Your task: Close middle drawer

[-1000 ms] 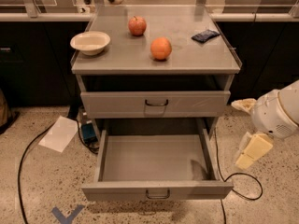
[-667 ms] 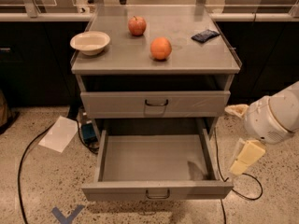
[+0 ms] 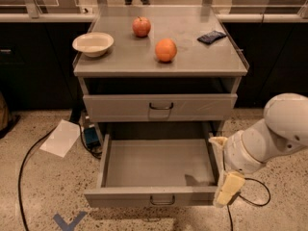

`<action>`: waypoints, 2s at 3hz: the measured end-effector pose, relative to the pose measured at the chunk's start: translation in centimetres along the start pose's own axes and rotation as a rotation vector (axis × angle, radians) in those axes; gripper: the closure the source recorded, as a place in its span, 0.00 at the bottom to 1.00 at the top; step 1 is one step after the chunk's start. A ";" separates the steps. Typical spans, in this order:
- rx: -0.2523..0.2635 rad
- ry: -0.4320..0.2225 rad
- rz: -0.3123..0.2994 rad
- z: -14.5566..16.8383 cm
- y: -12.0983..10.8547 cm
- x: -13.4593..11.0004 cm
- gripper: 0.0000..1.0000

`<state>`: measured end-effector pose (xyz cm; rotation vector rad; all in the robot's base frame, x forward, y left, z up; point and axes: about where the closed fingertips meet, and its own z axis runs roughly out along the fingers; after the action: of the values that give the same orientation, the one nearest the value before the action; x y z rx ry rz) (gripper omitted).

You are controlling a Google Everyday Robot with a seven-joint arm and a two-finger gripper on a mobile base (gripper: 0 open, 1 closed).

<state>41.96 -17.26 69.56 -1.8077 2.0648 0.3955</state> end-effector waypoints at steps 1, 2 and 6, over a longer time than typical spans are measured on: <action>-0.076 -0.004 0.022 4.1 2.3 1.5 0.00; -0.153 -0.012 0.068 7.0 4.9 3.4 0.00; -0.333 -0.124 0.167 18.9 7.4 7.3 0.00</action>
Offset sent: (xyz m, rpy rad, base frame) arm -0.0741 0.0042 -0.1169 0.0599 0.2611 -0.0076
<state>35.46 -14.39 49.17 -1.7360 2.1685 0.9222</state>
